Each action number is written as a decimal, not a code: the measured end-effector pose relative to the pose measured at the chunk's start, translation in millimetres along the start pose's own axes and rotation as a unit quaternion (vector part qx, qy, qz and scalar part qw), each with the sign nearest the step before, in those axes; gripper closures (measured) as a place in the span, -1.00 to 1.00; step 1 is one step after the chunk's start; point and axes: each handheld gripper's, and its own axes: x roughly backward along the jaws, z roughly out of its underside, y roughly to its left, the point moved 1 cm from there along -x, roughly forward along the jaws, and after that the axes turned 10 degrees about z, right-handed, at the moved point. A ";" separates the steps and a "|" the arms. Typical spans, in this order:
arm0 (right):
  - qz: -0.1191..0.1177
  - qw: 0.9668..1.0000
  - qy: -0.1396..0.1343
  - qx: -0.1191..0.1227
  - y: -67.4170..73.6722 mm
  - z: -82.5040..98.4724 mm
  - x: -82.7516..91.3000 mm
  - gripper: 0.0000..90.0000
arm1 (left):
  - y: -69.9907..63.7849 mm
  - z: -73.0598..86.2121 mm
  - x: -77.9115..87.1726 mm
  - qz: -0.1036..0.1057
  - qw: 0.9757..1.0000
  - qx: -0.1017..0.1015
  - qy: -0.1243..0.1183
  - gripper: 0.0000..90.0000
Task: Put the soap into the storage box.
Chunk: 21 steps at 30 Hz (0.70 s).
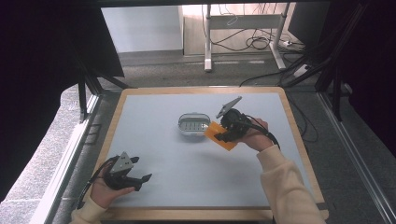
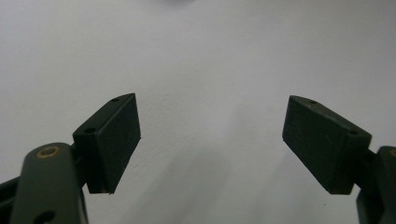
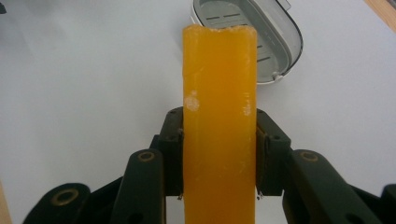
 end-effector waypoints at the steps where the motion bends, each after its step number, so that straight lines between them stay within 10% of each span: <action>1: 0.001 1.000 0.001 0.001 0.3 -1.1 -0.3 0.37 | 0.0 0.0 0.0 0.000 1.000 0.000 0.000 -0.57; 21: 0.000 1.000 0.001 0.014 -3.6 -18.1 -7.3 0.37 | 0.4 0.2 0.2 0.001 1.000 0.001 -0.002 -0.57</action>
